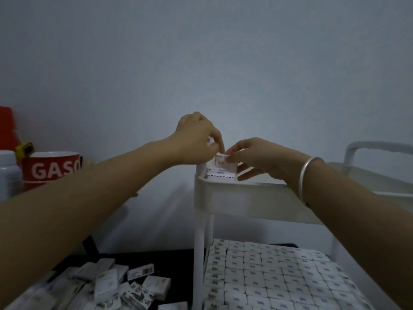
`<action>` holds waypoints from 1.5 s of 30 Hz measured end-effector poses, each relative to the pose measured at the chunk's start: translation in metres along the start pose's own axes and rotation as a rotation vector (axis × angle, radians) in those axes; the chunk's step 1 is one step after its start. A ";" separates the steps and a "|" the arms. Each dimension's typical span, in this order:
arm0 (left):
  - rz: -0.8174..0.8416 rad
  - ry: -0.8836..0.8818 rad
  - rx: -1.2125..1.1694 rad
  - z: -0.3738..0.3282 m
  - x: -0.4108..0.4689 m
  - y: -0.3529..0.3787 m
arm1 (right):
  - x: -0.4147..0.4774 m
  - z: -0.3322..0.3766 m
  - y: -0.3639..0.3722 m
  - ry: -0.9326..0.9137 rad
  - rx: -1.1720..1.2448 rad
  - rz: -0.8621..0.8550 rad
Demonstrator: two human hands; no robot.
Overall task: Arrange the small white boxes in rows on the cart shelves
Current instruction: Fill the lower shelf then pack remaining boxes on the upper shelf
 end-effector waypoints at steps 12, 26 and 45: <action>-0.264 -0.368 -0.757 0.005 -0.093 0.049 | -0.002 0.001 0.013 0.032 -0.249 0.026; 0.297 -0.386 -0.523 0.001 -0.257 0.111 | -0.132 -0.025 0.103 -0.807 -0.286 -0.215; 0.454 -0.638 -0.168 0.000 -0.322 0.146 | -0.117 -0.197 0.239 -0.127 -0.573 0.166</action>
Point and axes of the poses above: each hand's wrist, its own x-axis towards the middle knuckle, its own y-axis out of the palm, z = x × y, the point moved 1 cm from there along x, towards the middle knuckle, and after that the axes turned 9 degrees about x, right-handed, at the moved point
